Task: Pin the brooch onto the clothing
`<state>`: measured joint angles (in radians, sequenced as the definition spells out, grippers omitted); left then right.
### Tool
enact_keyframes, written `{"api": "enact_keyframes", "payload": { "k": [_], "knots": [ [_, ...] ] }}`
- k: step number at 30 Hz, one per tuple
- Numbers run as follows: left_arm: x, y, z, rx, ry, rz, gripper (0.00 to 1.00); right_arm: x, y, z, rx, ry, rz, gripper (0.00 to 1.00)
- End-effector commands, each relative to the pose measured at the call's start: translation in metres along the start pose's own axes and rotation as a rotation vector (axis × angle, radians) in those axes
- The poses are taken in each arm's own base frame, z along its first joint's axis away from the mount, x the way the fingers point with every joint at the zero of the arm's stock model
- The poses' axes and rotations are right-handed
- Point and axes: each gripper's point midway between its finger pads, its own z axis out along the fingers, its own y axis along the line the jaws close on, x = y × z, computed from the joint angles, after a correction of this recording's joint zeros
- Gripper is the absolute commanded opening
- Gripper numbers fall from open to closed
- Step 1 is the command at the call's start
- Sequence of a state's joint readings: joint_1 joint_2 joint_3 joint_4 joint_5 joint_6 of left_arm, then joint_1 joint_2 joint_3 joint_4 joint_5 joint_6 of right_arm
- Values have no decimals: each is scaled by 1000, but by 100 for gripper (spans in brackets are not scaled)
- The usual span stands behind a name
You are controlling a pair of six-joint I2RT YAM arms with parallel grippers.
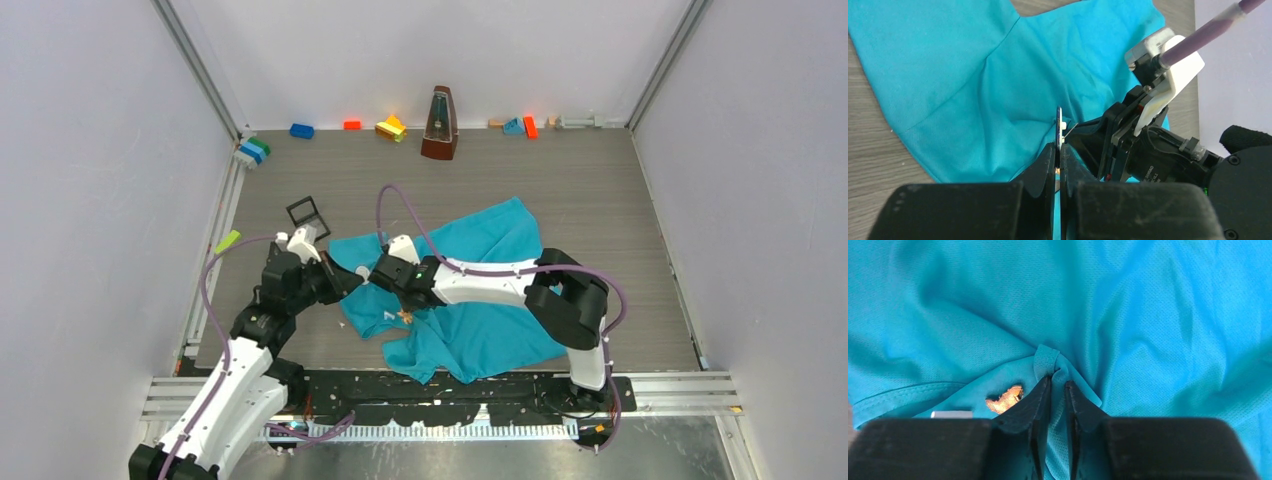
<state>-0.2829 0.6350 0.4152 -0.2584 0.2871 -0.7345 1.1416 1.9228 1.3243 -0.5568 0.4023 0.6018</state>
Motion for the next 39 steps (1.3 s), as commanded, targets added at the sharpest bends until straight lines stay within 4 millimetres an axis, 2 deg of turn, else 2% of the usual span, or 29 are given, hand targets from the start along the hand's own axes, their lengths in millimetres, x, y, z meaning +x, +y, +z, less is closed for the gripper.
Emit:
{"api": "enact_keyframes", "payload": {
  "k": [1, 7, 8, 9, 10, 11, 12, 13, 16, 17, 18, 19, 20, 26, 32, 39],
  "knots": [
    [11, 3, 0, 13, 33, -21, 0, -8, -12, 0, 64, -49, 21, 18],
    [27, -1, 4, 47, 68, -49, 0, -3, -8, -10, -58, -69, 131, 12],
    [29, -3, 5, 50, 74, -47, 0, 4, -14, -8, -60, -57, 146, 10],
    [31, -4, 6, 51, 76, -46, 0, -4, -9, -15, -107, -79, 183, 9],
    [33, -6, 6, 57, 78, -44, 0, 3, -15, -13, -109, -70, 195, 7],
    [35, -8, 8, 59, 78, -44, 0, -6, -11, -21, -157, -101, 226, 6],
    [38, -12, 9, 70, 84, -40, 0, 2, -15, -19, -162, -93, 230, 6],
    [39, -15, 11, 76, 84, -37, 0, -8, -11, -27, -215, -125, 260, 6],
    [44, -21, 14, 77, 93, -16, 0, -10, -7, -37, -323, -148, 309, 5],
    [44, -21, 14, 75, 93, -13, 0, -5, -11, -35, -331, -142, 320, 5],
    [43, -23, 15, 79, 89, -14, 0, -13, -7, -43, -384, -166, 338, 5],
    [42, -24, 15, 87, 83, -17, 0, -8, -10, -42, -394, -165, 346, 5],
    [41, -26, 15, 96, 77, -25, 0, -19, -4, -53, -457, -203, 365, 5],
    [38, -37, 12, 145, 67, -45, 0, -28, 3, -81, -592, -264, 362, 1],
    [39, -33, 13, 144, 47, -70, 0, -6, 28, -100, -766, -171, 250, 0],
    [37, -28, 12, 110, 43, -55, 0, 42, 58, -117, -926, -7, 106, 1]
  ]
}}
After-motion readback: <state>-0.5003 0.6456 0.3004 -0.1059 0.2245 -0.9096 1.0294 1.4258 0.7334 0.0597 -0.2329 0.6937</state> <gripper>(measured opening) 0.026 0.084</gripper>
